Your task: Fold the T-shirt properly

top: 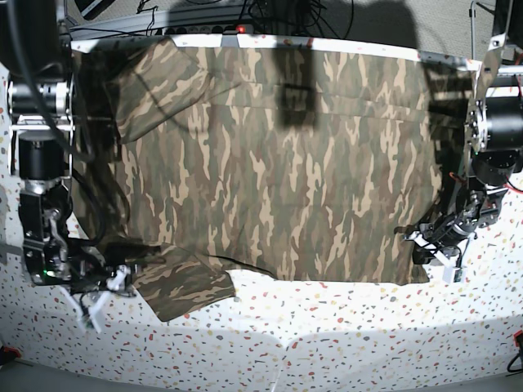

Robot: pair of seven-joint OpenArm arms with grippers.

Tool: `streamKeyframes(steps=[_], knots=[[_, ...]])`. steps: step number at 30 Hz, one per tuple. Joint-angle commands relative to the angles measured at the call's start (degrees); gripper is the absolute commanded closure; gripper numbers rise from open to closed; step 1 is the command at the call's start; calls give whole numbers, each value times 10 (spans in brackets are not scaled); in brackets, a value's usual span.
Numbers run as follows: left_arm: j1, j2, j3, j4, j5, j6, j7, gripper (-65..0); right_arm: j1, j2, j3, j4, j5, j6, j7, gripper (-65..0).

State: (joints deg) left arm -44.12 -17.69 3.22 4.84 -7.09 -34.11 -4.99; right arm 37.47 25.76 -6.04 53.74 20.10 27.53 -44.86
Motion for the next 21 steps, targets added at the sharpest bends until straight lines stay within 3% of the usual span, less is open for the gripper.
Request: streamKeyframes(steps=[1, 7, 12, 16, 21], knots=[[-16, -2, 0, 5, 0, -4, 2, 0, 43, 7, -12, -12, -1, 2, 14, -291], [-12, -1, 0, 5, 0, -4, 29, 0, 143, -2, -97, -134, -2, 2, -10, -291], [13, -1, 0, 5, 0, -2, 11, 0, 161, -14, -103, -184, -2, 2, -24, -291], [35, -1, 0, 5, 0, 16, -28, 0, 160, -15, -103, -220, -37, 2, 24, -291], [29, -1, 0, 5, 0, 22, -26, 0, 160, -15, -103, -265, -86, 1, 84, -291]])
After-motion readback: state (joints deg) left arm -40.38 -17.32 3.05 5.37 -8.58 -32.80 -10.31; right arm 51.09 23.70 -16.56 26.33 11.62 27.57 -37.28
